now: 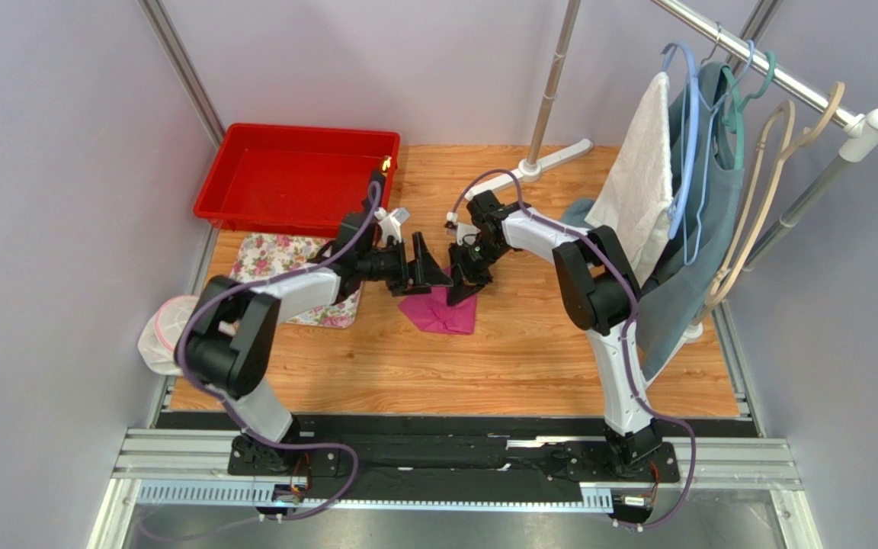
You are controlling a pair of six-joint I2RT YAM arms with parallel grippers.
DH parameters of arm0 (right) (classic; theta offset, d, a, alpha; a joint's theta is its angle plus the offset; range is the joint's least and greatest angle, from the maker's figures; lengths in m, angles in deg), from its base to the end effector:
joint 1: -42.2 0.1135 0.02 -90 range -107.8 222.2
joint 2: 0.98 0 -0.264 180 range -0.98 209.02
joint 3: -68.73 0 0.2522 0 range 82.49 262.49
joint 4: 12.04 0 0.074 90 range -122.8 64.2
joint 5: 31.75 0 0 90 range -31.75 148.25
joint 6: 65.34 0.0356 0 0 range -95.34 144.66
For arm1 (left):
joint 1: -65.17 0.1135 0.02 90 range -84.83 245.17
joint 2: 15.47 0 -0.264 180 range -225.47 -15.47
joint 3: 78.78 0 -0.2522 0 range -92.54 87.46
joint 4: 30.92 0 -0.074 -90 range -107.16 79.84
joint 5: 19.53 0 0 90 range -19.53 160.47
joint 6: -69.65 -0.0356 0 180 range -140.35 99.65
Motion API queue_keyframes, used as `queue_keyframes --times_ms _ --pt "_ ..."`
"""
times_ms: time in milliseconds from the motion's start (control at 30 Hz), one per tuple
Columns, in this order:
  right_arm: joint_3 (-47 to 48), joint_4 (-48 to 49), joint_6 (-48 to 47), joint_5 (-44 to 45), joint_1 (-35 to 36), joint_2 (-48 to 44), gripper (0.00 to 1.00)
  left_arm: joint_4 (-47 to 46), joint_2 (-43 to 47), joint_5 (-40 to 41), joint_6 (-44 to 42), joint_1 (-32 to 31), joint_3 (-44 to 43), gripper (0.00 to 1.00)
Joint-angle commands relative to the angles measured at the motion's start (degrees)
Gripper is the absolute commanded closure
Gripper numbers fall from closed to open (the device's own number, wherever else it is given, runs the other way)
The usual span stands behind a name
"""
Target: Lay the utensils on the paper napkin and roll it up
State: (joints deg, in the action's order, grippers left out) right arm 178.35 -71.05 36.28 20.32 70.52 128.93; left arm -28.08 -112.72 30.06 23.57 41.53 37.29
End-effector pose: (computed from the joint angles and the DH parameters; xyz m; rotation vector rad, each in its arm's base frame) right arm 0.3813 0.2303 0.1282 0.5147 -2.8628 -1.0319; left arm 0.3074 -0.1598 0.1772 0.0187 2.4029 -1.3894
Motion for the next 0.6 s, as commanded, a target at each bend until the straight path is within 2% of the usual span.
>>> queue_keyframes --times_ms 0,67,167,233,333,400,467,500,533,567 --pt "1.3 -5.3 -8.9 3.7 0.1 3.9 0.96 13.3 9.3 -0.3 -13.2 1.8 -0.6 0.02" --pt "1.9 -5.7 -9.1 3.5 0.1 4.0 0.95 21.7 13.1 2.0 -22.0 1.8 -3.8 0.01" --pt "1.9 -5.5 -8.6 2.5 -0.1 4.0 0.95 26.6 18.3 9.2 -31.7 1.8 -6.8 0.01" --pt "1.6 -4.6 -7.1 1.9 0.0 3.9 0.95 25.5 22.6 10.3 -38.1 1.8 -6.9 0.01" --pt "0.7 -2.6 -4.9 0.1 -0.2 4.0 0.95 24.0 24.4 13.9 -39.1 3.0 -7.1 0.01" --pt "0.3 -1.9 -4.0 -0.6 -0.5 4.1 0.96 29.3 20.9 10.5 -36.8 5.1 -11.1 0.01" --pt "0.0 -0.9 -2.7 -1.0 -0.7 4.0 0.96 36.7 17.0 -4.1 -36.7 9.5 -15.5 0.01" --pt "-0.1 -0.6 -2.6 -1.2 -0.8 4.0 0.96 35.7 14.7 -9.7 -35.3 11.1 -14.9 0.01" --pt "-0.2 -0.2 -2.7 -1.2 -0.9 4.0 0.96 32.7 14.5 -15.9 -29.0 12.8 -13.2 0.01" --pt "-0.3 0.0 -2.9 -1.4 -1.0 3.9 0.96 23.1 14.6 -17.2 -25.5 12.8 -8.5 0.01"
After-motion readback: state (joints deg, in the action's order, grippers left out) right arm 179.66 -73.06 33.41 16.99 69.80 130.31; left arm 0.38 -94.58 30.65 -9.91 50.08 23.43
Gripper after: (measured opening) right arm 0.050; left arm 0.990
